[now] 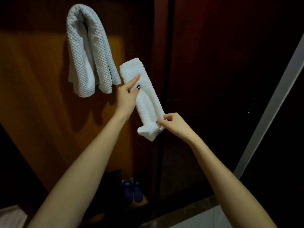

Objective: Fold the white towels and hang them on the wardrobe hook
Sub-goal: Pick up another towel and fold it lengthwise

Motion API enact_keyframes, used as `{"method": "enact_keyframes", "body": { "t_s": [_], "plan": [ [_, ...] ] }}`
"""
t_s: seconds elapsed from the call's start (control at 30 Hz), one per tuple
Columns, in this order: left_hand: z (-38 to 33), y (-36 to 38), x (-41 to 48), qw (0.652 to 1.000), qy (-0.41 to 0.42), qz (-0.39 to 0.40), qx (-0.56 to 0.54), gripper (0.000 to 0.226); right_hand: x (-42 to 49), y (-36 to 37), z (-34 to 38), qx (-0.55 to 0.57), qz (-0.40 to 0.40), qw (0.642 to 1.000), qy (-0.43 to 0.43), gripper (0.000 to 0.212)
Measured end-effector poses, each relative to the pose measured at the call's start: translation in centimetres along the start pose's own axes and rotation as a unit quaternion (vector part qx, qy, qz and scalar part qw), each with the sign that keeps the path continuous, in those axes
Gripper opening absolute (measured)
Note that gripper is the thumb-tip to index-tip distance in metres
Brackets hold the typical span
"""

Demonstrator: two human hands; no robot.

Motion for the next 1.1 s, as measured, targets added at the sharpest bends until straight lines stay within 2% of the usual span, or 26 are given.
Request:
{"method": "enact_keyframes", "body": {
  "t_s": [0.1, 0.23, 0.3, 0.4, 0.5, 0.67, 0.73, 0.83, 0.9, 1.0, 1.1],
  "plan": [
    [0.8, -0.2, 0.2, 0.998, -0.035, -0.044, -0.018, 0.044, -0.8, 0.3, -0.4, 0.024, 0.018, 1.0, -0.004, 0.042],
    [2.3, -1.1, 0.7, 0.987, -0.085, -0.114, -0.078, 0.044, -1.2, -0.6, -1.3, 0.118, 0.043, 0.991, -0.036, 0.018],
    [3.1, -1.8, 1.1, 0.978, -0.102, -0.143, -0.113, 0.045, -0.9, -1.1, -2.4, 0.151, 0.055, 0.986, -0.039, 0.027],
    [3.9, -1.9, 0.9, 0.963, -0.125, -0.166, -0.174, 0.048, -0.6, -1.5, -3.6, 0.271, 0.059, 0.961, -0.014, 0.035],
    [4.4, -1.2, 0.0, 0.947, -0.151, -0.168, -0.228, 0.055, -0.8, -1.7, -3.2, 0.363, 0.007, 0.932, -0.02, 0.03],
    [4.9, -0.3, -1.2, 0.927, -0.166, -0.18, -0.285, 0.064, -0.5, -1.6, -3.5, 0.378, -0.097, 0.921, -0.015, 0.026],
    [4.6, 0.1, -1.2, 0.928, -0.157, -0.186, -0.282, 0.065, -0.4, -1.1, -3.7, 0.412, -0.073, 0.908, 0.022, 0.027],
    [4.4, 0.8, -1.0, 0.924, -0.153, -0.189, -0.294, 0.067, -0.8, -0.3, -3.5, 0.508, 0.035, 0.858, 0.064, 0.029],
    [4.1, 1.1, -0.9, 0.92, -0.156, -0.196, -0.303, 0.069, -0.9, 0.3, -3.1, 0.531, 0.084, 0.841, 0.059, 0.037],
    [3.6, 1.6, -0.8, 0.906, -0.164, -0.216, -0.326, 0.071, -0.9, 0.8, -2.7, 0.47, 0.108, 0.875, 0.043, 0.051],
    [3.6, 1.5, -0.6, 0.9, -0.172, -0.227, -0.331, 0.071, -1.0, 0.7, -2.6, 0.42, 0.062, 0.905, 0.031, 0.051]
  ]
}}
Point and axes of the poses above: each hand's wrist, its own x-axis towards the middle knuckle, its own y-axis out of the palm, z = x × y, the point moved 3 cm from there along x, towards the middle knuckle, and after that the axes turned 14 degrees about y, right-handed, at the moved point
